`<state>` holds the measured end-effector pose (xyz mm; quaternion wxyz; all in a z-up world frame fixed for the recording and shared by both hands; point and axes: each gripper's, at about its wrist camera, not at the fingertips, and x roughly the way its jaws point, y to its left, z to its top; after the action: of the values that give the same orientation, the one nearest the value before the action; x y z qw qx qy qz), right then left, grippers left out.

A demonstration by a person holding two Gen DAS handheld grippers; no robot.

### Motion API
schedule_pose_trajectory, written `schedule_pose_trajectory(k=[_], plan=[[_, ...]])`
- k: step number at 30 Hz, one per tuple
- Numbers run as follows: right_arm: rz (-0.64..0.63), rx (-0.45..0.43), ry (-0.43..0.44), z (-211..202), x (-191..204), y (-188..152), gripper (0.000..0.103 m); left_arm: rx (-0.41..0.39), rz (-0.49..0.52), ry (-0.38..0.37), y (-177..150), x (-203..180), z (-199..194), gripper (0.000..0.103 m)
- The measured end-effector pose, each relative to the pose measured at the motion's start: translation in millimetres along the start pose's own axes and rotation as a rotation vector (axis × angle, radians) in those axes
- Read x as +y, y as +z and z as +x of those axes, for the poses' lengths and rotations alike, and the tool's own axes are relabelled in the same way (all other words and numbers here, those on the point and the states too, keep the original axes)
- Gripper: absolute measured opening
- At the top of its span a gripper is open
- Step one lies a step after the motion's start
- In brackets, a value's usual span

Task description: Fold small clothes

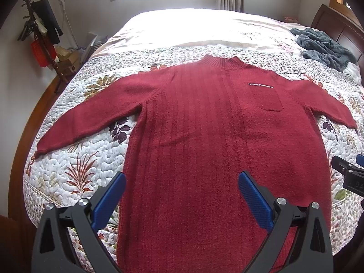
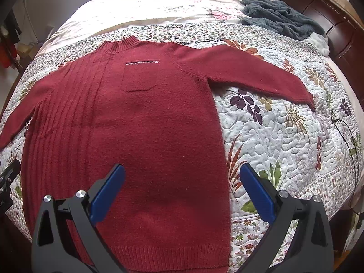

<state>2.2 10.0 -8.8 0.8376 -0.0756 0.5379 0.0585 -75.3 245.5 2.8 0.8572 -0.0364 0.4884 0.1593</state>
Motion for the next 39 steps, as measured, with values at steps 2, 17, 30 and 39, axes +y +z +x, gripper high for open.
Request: schedule_pose_trajectory(k=[2, 17, 30, 39], plan=[[-0.001, 0.000, 0.001, 0.1, 0.3, 0.2, 0.100, -0.001, 0.002, 0.004, -0.2, 0.5, -0.3, 0.099], [-0.002, 0.001, 0.003, 1.1, 1.2, 1.8, 0.100, 0.001, 0.003, 0.007, -1.8, 1.5, 0.0, 0.099], [-0.001, 0.006, 0.005, 5.4, 1.5, 1.5, 0.100, 0.006, 0.001, 0.010, -3.4, 3.0, 1.8, 0.099], [0.000, 0.002, 0.011, 4.9, 0.6, 0.7, 0.100, 0.004, -0.001, 0.015, -3.9, 3.3, 1.9, 0.099]])
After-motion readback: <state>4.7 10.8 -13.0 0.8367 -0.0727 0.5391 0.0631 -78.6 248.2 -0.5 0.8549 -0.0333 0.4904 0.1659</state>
